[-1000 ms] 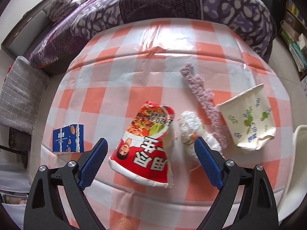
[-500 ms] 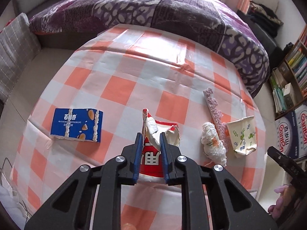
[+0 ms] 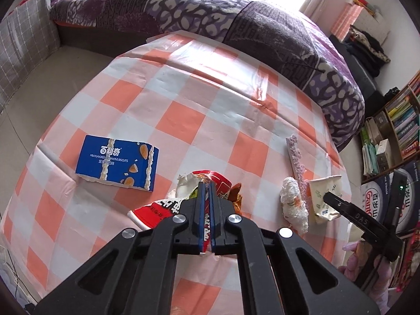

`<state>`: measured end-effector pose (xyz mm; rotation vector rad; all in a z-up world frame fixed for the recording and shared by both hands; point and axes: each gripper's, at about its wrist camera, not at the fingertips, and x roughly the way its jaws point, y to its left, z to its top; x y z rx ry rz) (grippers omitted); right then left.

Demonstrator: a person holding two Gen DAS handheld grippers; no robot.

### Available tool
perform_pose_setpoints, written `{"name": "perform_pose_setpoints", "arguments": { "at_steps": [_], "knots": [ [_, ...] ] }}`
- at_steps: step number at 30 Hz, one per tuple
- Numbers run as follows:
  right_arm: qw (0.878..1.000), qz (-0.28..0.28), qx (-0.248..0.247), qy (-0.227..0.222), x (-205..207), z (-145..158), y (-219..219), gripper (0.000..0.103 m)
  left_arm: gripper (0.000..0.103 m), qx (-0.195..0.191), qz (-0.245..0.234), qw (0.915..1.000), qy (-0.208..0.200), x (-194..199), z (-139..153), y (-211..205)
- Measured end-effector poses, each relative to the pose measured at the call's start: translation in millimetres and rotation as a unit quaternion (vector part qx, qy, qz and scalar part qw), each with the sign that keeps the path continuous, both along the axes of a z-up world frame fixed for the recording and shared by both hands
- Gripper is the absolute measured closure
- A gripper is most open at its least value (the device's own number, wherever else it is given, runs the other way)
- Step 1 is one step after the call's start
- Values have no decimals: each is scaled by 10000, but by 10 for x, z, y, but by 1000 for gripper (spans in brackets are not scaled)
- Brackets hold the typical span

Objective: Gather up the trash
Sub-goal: 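Grasp the red noodle cup with the left gripper while right gripper grasps the white green-printed paper cup, then carry both cups over the white bin and open both grippers to drop them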

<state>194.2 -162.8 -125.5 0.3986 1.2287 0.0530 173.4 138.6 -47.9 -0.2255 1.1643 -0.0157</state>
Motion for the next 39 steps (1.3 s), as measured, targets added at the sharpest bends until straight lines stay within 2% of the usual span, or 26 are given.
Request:
{"name": "perform_pose_setpoints", "arguments": {
  "at_steps": [1,2,3,4,5,6,9,13,15,17,18,19,20,21,22,30,39],
  "knots": [
    [9999,84,88,-3,10,-14,25,54,100,-19,-75,10000,41,7,-7,-8],
    [9999,97,120,-47,7,1,41,64,98,2,-116,9999,72,13,-15,-10],
    [9999,89,53,-93,1,34,53,73,78,51,-130,9998,110,23,-24,-4],
    [9999,110,42,-122,-5,56,58,78,28,66,-146,9998,143,32,-32,13],
    [9998,81,72,-153,-17,87,52,79,10,65,-131,9998,151,33,-38,32],
    [9998,36,94,-191,-31,103,46,80,7,58,-101,9999,121,33,-38,54],
    [9993,-96,149,-341,-98,186,20,81,7,64,-198,9994,267,49,-85,52],
    [9980,-176,254,-546,-182,316,-17,81,7,492,-419,9959,632,79,-291,-61],
    [9974,-157,294,-640,-233,382,-15,81,7,555,-427,9943,802,98,-408,-73],
    [9970,-140,323,-688,-263,430,-19,81,26,527,-421,9935,914,100,-483,-69],
    [9968,-134,310,-724,-285,454,-14,81,46,516,-420,9928,998,99,-509,-65],
    [9966,-131,281,-768,-306,480,-10,81,49,442,-396,9932,997,92,-504,-51],
    [9962,-136,265,-816,-325,507,-10,81,53,400,-363,9943,924,79,-469,-39],
    [9958,-149,269,-864,-347,537,-10,81,66,379,-334,9953,821,63,-418,-31],
    [9953,-161,279,-910,-369,560,-23,81,70,367,-309,9963,708,46,-357,-25],
    [9896,-329,98,-1398,-530,822,-106,81,73,363,-53,9991,-224,-124,80,-36],
    [9796,-641,-429,-1858,-712,1053,-231,81,72,1050,11,9886,-1080,-304,334,-357]
  ]
}}
